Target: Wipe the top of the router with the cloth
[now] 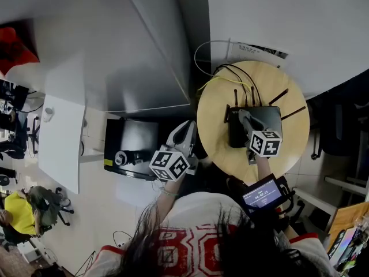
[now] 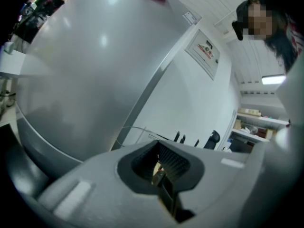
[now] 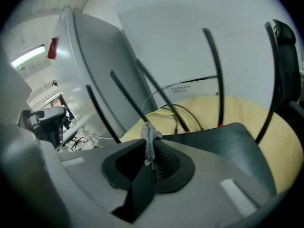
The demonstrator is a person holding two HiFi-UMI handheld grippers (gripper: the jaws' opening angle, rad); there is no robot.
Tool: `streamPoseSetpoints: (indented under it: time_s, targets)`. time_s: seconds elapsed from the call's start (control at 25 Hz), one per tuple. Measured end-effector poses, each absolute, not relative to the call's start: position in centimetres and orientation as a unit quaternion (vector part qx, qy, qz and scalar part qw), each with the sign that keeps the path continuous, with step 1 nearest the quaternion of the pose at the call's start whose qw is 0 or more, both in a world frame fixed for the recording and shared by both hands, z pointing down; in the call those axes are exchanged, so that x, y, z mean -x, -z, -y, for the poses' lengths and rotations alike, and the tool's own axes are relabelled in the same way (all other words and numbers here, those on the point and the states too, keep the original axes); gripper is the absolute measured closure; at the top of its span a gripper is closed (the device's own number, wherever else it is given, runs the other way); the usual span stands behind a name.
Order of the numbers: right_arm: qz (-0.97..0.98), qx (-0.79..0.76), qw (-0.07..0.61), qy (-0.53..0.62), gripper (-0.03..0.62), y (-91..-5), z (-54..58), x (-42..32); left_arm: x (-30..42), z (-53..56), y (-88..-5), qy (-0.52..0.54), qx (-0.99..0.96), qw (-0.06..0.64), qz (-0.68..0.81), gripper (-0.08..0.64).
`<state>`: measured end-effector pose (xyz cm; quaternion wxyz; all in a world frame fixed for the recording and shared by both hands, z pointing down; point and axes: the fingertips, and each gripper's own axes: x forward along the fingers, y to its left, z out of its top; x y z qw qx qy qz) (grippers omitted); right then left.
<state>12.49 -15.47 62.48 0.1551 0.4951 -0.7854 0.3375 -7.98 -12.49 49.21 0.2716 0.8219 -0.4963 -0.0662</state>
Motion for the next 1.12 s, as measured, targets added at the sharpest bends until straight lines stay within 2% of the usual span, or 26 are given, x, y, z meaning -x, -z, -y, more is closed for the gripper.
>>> streamPoseSetpoints:
  time_s: [0.2, 0.56, 1.12]
  targets:
    - [0.812, -0.440, 0.181, -0.339, 0.549, -63.5, 13.9, -6.8, 8.3, 11.6, -49.3, 0.063, -0.824, 0.273, 0.492, 0.560]
    - [0.802, -0.454, 0.195, -0.337, 0.549, -64.2, 14.1, -7.8, 10.4, 11.0, -49.1, 0.069, -0.816, 0.271, 0.507, 0.560]
    - [0.734, -0.561, 0.178, -0.340, 0.549, -64.4, 14.5, -21.0, 8.3, 11.4, -49.4, 0.068, -0.822, 0.278, 0.492, 0.560]
